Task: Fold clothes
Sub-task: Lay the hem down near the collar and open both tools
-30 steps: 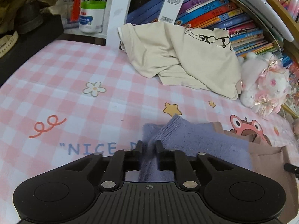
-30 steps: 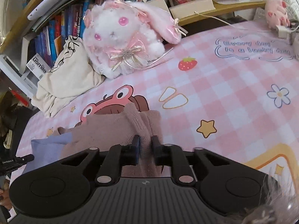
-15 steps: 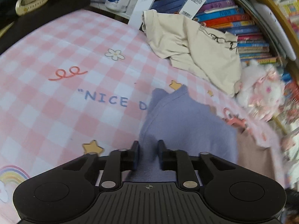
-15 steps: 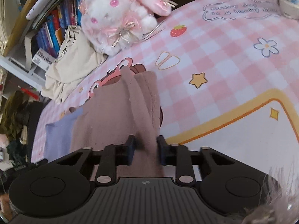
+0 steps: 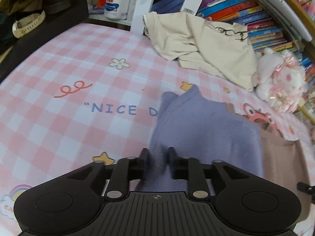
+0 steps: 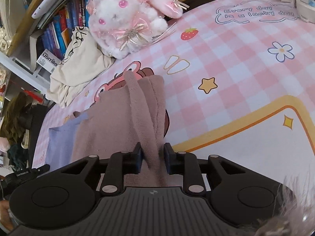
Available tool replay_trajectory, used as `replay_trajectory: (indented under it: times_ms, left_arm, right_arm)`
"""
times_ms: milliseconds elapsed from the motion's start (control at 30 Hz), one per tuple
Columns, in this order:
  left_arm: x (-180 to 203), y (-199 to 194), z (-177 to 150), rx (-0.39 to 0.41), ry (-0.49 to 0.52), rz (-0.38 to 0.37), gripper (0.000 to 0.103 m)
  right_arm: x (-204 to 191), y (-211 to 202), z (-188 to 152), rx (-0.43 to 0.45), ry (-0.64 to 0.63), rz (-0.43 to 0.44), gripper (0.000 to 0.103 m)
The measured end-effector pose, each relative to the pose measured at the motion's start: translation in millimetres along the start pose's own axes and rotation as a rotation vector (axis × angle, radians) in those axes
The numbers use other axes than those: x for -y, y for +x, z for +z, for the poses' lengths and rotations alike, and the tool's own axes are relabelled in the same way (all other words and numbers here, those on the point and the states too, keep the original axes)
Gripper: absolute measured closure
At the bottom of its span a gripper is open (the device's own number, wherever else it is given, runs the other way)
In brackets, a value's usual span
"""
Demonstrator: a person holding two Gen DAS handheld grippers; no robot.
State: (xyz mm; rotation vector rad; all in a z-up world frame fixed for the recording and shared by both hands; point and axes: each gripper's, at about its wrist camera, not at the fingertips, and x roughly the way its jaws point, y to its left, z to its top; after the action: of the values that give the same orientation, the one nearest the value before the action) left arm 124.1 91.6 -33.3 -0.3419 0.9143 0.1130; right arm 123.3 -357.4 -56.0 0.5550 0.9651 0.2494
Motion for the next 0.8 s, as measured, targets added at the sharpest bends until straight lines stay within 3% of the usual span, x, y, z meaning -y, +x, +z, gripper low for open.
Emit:
replay_trajectory:
  times_ms: [67,133,233,333,400,567,800]
  left_arm:
    - [0.7,-2.9,1.1,0.003,0.003,0.051,0.053]
    - [0.0,-10.3,0.7,0.012,-0.008,0.081,0.052]
    - [0.8,-30.9,-4.0,0.050,-0.028,0.083,0.052]
    - [8.0,-48.7,-12.5,0.099,-0.023,0.094,0.038]
    - [13.4,-60.3,-21.0,0.127,-0.017,0.097,0.032]
    - [28.5,-75.6,-38.8,0.133,-0.014,0.073,0.026]
    - [42.4,-73.4,-55.7,0.091,0.028,0.040,0.024]
  right_arm:
    - [-0.3,-0.4,0.1,0.000,-0.010,-0.002,0.080]
    - [-2.0,-3.7,0.0,0.015,-0.023,-0.015,0.072]
    - [-5.5,-13.0,-0.7,0.059,-0.047,-0.034,0.070]
    - [-12.7,-24.2,-2.6,0.104,-0.094,-0.028,0.058]
    - [-20.2,-30.6,-4.4,0.135,-0.142,-0.028,0.055]
    - [-41.8,-39.6,-11.8,0.179,-0.280,-0.052,0.042]
    - [-63.8,-39.3,-38.7,0.147,-0.387,-0.075,0.033]
